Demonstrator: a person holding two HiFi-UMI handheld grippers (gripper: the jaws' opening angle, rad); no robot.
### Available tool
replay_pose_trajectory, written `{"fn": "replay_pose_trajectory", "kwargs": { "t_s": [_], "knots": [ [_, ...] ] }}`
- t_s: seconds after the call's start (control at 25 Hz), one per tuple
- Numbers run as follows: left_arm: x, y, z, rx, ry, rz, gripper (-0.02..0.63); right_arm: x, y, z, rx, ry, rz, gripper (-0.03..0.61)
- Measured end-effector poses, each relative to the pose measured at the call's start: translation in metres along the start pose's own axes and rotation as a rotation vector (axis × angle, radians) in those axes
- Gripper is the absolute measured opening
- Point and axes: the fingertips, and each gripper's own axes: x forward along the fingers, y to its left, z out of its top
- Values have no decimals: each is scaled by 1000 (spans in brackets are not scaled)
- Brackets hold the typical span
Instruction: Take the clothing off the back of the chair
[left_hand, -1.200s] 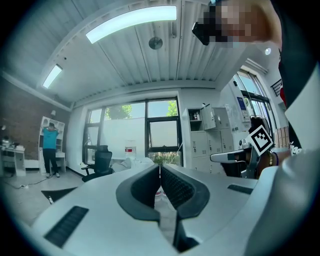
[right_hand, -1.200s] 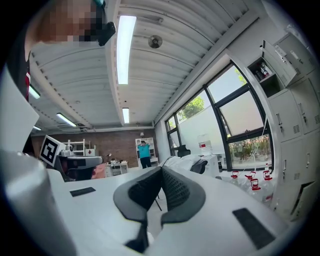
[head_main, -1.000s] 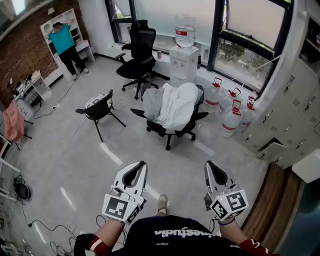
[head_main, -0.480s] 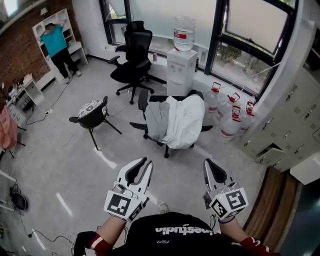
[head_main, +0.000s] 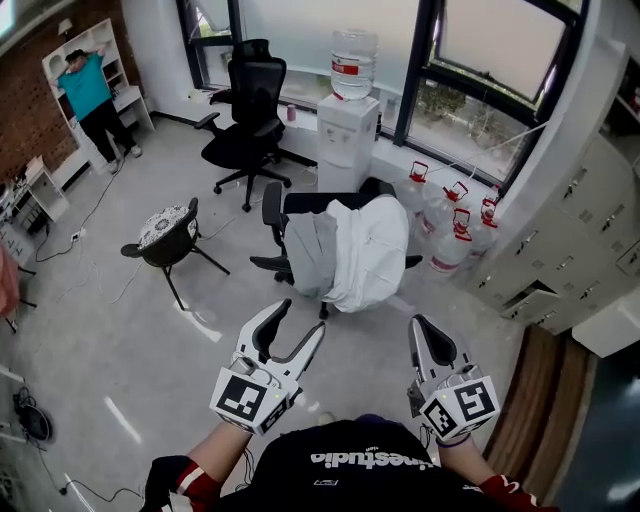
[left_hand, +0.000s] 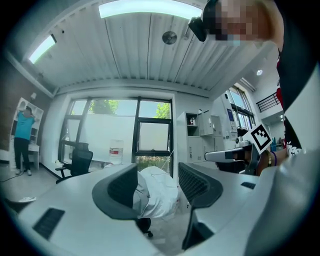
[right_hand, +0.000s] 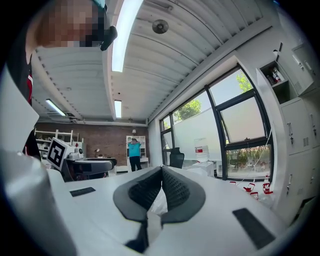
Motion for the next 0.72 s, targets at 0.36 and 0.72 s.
{"fn": "replay_pose_trajectory", "kwargs": {
  "t_s": [0.36, 0.72],
  "knots": [
    [45, 20, -13, 58, 45, -9, 272, 25, -22, 1, 2, -13, 11, 14],
    [111, 32, -19, 154, 134, -46, 278, 58, -48, 3, 3, -26, 58, 14]
  ]
}}
